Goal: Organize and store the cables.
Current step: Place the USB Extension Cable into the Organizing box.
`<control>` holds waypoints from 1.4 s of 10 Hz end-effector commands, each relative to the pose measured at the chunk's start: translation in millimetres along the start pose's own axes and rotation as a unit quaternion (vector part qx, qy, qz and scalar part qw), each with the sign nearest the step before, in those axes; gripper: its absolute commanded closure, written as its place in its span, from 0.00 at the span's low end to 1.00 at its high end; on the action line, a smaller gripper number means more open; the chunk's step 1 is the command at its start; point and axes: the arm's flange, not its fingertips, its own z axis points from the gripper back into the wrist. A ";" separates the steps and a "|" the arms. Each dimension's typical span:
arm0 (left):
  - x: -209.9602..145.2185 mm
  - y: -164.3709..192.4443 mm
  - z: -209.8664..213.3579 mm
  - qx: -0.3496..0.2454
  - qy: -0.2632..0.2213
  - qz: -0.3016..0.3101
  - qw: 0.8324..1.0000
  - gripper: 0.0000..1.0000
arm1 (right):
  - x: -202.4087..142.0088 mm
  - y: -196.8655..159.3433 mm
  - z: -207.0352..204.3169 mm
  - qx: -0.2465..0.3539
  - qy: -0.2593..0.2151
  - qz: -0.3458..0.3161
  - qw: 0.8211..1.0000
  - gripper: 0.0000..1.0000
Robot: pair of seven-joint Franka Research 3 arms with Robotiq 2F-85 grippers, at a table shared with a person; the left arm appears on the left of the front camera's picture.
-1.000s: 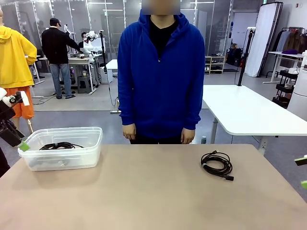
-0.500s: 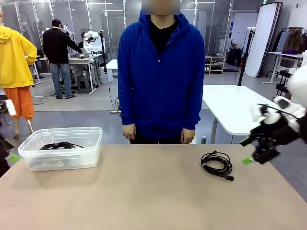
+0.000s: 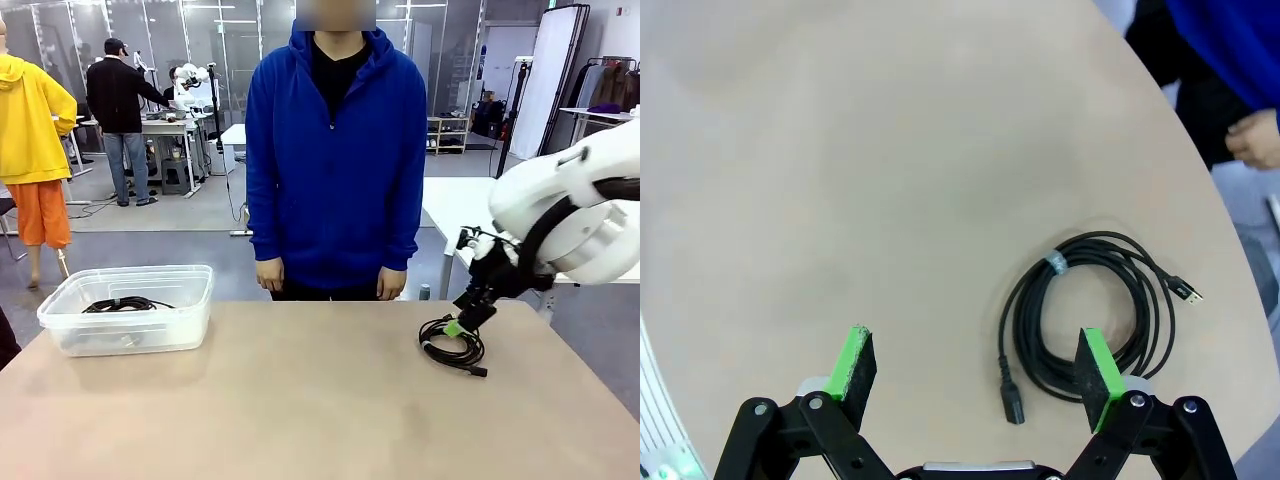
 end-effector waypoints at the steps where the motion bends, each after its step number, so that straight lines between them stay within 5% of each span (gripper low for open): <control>1: -16.1 2.8 2.6 0.001 -0.013 -0.018 1.000 0.00 | 27.0 -7.3 -16.8 -0.033 0.049 -0.071 0.996 0.00; 3: -20.8 4.3 5.9 -0.036 -0.022 -0.052 0.998 0.00 | 29.9 -8.6 -30.2 -0.041 0.093 -0.085 0.991 0.00; 4: -17.5 2.2 5.4 0.005 -0.006 -0.013 1.000 0.00 | 16.9 -7.7 -22.9 -0.035 0.035 -0.053 0.997 0.00; 8: -17.5 2.2 5.4 0.005 -0.006 -0.013 1.000 0.00 | 20.7 -7.7 -26.6 -0.044 0.052 -0.065 0.996 0.00; 10: -17.5 2.2 5.4 0.005 -0.006 -0.013 1.000 0.00 | 26.0 -27.8 -50.7 -0.036 0.076 -0.180 0.980 0.00; 14: -17.5 2.2 5.4 0.005 -0.006 -0.013 1.000 0.00 | 74.1 -75.0 -79.4 -0.029 0.184 -0.309 0.933 0.00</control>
